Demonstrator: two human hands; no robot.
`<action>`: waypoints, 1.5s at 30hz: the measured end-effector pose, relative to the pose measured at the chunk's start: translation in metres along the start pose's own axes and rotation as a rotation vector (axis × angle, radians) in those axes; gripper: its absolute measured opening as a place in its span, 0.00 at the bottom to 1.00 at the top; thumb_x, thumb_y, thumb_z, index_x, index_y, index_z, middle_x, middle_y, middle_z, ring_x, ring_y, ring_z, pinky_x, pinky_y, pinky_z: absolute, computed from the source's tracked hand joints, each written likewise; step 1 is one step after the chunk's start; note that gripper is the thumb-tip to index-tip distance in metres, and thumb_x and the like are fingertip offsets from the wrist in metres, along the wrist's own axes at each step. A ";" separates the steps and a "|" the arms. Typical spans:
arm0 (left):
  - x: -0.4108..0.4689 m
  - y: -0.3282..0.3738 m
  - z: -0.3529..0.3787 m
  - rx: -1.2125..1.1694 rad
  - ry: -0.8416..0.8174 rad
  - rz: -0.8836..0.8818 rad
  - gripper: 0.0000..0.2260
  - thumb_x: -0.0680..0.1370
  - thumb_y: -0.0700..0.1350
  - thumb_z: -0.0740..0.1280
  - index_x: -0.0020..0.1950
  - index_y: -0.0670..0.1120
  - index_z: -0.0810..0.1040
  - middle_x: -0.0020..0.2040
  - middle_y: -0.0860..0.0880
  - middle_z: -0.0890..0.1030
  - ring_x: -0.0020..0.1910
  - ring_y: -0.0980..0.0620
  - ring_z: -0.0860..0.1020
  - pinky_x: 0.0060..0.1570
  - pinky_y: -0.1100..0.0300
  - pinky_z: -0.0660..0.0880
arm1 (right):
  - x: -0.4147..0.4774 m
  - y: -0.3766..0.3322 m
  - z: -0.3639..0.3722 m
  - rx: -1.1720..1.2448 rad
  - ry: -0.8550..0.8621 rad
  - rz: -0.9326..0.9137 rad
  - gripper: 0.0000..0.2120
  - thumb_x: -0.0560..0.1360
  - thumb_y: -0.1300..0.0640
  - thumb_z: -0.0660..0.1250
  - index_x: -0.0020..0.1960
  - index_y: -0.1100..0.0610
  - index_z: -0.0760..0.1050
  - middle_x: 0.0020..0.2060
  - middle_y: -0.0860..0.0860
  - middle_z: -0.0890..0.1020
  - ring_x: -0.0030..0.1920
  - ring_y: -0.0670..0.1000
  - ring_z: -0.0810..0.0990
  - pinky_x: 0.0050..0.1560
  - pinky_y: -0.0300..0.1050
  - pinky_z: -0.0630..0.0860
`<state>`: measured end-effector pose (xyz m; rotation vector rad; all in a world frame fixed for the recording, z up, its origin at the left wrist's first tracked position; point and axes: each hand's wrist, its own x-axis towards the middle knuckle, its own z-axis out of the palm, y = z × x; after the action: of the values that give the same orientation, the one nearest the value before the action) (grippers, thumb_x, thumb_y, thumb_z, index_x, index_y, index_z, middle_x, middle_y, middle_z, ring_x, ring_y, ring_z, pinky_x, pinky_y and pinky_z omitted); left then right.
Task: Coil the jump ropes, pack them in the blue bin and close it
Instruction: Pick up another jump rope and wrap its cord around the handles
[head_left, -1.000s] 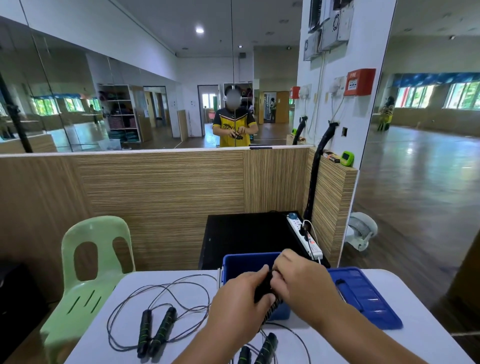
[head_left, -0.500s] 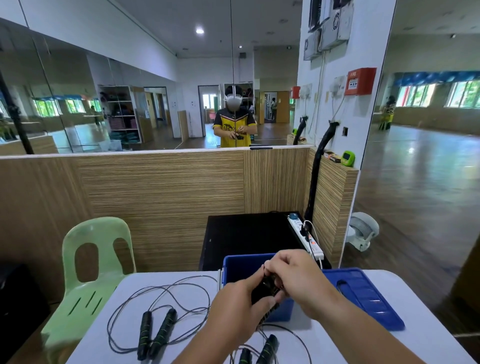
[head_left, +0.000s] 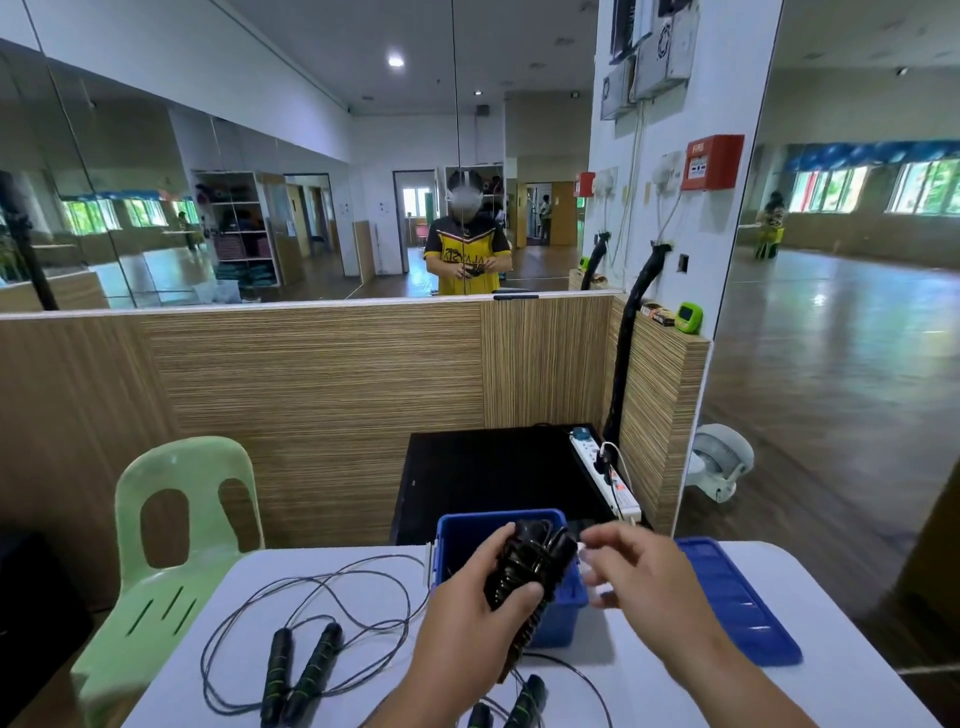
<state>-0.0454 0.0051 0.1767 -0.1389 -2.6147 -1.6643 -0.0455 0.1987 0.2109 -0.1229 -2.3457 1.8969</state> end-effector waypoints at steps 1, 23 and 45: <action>-0.001 0.002 0.003 -0.014 0.008 -0.011 0.25 0.75 0.54 0.73 0.67 0.73 0.71 0.52 0.70 0.81 0.54 0.68 0.79 0.60 0.59 0.78 | -0.001 0.009 0.002 0.034 -0.022 0.085 0.06 0.79 0.62 0.69 0.51 0.55 0.83 0.42 0.54 0.86 0.41 0.52 0.85 0.44 0.55 0.85; -0.007 0.025 0.063 -0.411 0.126 -0.334 0.12 0.81 0.41 0.69 0.62 0.53 0.79 0.54 0.51 0.86 0.49 0.53 0.84 0.50 0.57 0.82 | 0.002 0.047 -0.015 0.391 -0.266 0.299 0.08 0.79 0.57 0.70 0.57 0.58 0.82 0.45 0.57 0.88 0.46 0.56 0.88 0.40 0.47 0.83; -0.005 0.017 0.069 -0.612 0.232 -0.556 0.13 0.83 0.59 0.62 0.65 0.56 0.74 0.52 0.44 0.87 0.45 0.38 0.87 0.46 0.41 0.84 | 0.017 0.067 -0.038 0.411 -0.334 0.234 0.09 0.78 0.57 0.71 0.57 0.56 0.83 0.50 0.58 0.87 0.50 0.59 0.87 0.47 0.52 0.83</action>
<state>-0.0382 0.0749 0.1624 0.7801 -1.9958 -2.4200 -0.0574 0.2518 0.1536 -0.0432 -2.1380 2.6550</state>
